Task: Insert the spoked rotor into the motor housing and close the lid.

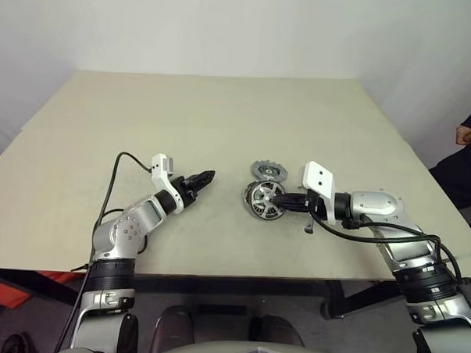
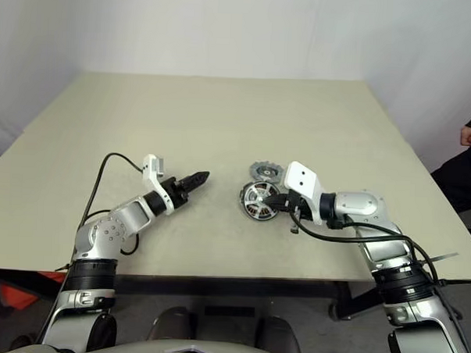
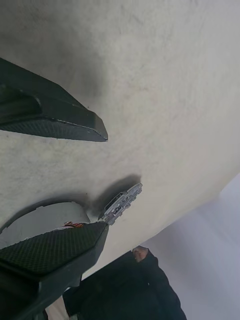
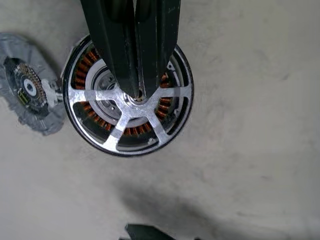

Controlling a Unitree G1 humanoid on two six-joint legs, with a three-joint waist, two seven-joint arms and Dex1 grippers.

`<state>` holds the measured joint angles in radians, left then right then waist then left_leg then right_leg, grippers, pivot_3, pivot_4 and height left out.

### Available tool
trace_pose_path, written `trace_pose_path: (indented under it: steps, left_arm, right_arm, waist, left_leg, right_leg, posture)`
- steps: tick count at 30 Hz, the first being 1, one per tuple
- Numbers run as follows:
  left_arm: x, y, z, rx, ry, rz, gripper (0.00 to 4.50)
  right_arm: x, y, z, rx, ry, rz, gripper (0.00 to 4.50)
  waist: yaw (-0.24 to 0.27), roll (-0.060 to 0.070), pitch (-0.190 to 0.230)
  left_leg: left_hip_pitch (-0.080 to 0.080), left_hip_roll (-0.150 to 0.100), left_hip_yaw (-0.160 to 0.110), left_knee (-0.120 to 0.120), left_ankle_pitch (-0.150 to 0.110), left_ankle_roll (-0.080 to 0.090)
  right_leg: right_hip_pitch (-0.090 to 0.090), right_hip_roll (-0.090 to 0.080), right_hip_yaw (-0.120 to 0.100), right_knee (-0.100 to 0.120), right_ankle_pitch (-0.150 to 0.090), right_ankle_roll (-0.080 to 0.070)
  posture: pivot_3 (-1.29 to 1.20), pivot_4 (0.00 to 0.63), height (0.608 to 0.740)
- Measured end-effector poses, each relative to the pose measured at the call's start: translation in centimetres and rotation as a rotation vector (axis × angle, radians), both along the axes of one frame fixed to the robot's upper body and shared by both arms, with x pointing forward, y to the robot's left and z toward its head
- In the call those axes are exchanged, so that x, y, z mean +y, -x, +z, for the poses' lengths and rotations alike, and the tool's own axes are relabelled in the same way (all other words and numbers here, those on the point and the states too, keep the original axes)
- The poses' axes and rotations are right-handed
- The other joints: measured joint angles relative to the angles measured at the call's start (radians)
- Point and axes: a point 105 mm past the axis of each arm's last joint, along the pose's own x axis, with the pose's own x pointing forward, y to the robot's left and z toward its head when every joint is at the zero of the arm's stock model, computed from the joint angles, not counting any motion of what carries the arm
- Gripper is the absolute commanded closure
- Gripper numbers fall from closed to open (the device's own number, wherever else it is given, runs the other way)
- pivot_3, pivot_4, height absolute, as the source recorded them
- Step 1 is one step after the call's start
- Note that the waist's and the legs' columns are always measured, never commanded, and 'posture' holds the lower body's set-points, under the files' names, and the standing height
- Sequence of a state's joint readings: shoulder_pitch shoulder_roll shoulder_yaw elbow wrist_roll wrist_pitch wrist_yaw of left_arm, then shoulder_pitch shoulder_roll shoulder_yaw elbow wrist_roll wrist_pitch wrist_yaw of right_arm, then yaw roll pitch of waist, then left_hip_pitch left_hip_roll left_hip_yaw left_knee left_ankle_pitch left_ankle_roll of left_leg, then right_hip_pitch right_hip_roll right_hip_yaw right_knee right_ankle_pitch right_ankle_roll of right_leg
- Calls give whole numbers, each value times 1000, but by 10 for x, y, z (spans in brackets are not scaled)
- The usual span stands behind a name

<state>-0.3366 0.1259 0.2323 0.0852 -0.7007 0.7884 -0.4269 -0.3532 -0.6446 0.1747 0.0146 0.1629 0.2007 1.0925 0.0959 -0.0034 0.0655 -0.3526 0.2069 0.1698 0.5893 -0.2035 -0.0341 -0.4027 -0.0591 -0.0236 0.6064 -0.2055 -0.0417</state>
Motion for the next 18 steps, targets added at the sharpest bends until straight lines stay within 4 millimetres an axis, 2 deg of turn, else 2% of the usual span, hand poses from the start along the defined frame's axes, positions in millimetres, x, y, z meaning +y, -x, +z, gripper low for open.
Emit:
trace_pose_path:
  steps: [18]
  left_arm:
    - [3, 1, -5, 16, -17, 20, 1807]
  right_arm:
    - [11, -23, 5, -75, -1, -2, 4434]
  waist:
    - [0, 0, 0]
  left_leg:
    - [0, 0, 0, 0, 0, 0]
  right_leg:
    - [0, 0, 0, 0, 2, -3]
  posture:
    - [0, 0, 740]
